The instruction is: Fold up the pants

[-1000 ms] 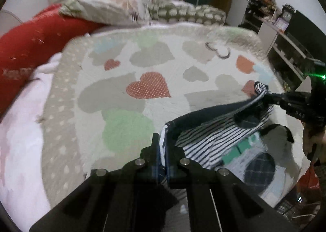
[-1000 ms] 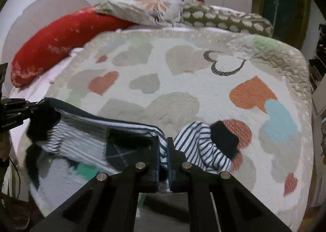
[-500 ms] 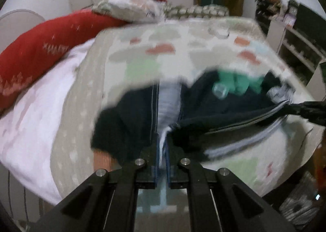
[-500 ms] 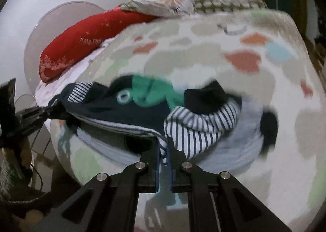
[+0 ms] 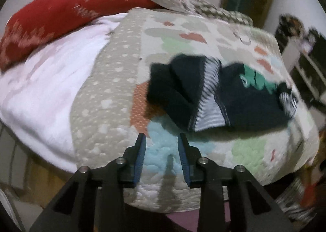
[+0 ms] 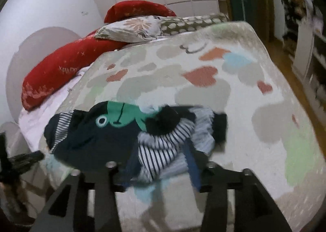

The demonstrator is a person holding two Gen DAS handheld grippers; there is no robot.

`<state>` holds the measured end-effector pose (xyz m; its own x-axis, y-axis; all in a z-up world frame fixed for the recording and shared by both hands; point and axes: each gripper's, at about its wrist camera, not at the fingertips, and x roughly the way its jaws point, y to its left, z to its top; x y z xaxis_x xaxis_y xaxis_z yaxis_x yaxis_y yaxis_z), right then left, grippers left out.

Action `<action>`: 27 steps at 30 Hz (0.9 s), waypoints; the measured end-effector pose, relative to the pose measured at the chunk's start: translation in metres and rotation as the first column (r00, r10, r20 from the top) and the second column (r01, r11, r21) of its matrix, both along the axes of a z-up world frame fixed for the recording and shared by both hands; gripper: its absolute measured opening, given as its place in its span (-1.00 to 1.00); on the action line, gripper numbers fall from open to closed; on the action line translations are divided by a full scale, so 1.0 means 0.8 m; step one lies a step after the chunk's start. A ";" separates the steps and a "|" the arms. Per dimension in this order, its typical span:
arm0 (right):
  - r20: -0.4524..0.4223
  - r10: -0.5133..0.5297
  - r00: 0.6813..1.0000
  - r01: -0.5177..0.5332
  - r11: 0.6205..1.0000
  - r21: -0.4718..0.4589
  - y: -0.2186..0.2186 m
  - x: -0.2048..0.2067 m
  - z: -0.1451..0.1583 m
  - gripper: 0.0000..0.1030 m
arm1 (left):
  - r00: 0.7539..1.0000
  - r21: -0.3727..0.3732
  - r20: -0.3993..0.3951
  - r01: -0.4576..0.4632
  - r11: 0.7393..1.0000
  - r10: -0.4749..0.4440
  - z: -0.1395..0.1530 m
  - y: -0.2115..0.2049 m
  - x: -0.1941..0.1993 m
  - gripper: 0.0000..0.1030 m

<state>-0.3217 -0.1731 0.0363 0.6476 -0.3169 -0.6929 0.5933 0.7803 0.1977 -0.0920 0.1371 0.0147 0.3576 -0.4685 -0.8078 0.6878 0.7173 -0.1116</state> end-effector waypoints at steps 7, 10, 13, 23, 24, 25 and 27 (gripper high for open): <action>-0.209 0.003 0.978 -0.025 0.994 -0.105 -0.001 0.081 -0.047 -0.87 | 0.998 -0.092 -0.047 -0.054 0.994 0.050 0.031 -0.012 0.013 -0.26; -0.116 -0.023 0.993 0.017 0.998 -0.054 -0.021 0.059 -0.038 -0.88 | 0.998 -0.111 -0.052 -0.053 0.992 0.047 0.041 -0.039 0.024 -0.24; -0.010 -0.105 0.994 0.105 0.994 0.008 -0.052 0.021 -0.030 -0.87 | 0.999 -0.103 -0.012 -0.043 0.994 0.042 0.037 -0.079 0.031 -0.24; 0.029 -0.347 0.938 0.344 0.936 0.078 -0.112 -0.057 -0.059 -0.86 | 0.986 0.080 0.125 -0.123 0.989 0.113 -0.034 -0.153 0.070 -0.20; 0.015 -0.376 0.926 0.374 0.925 0.066 -0.114 -0.063 -0.060 -0.86 | 0.984 0.082 0.138 -0.120 0.989 0.108 -0.034 -0.153 0.066 -0.20; 0.010 -0.409 0.913 0.407 0.910 0.080 -0.119 -0.073 -0.064 -0.85 | 0.984 0.080 0.148 -0.115 0.990 0.102 -0.035 -0.151 0.063 -0.20; 0.022 -0.457 0.889 0.450 0.881 0.143 -0.129 -0.094 -0.069 -0.85 | 0.986 0.080 0.141 -0.102 0.992 0.090 -0.034 -0.148 0.063 -0.20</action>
<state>-0.3966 -0.2763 -0.0186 0.4919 -0.4943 -0.7168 0.8619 0.3932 0.3203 -0.0419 0.0190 -0.0123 0.5077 -0.3567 -0.7843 0.6196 0.7837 0.0447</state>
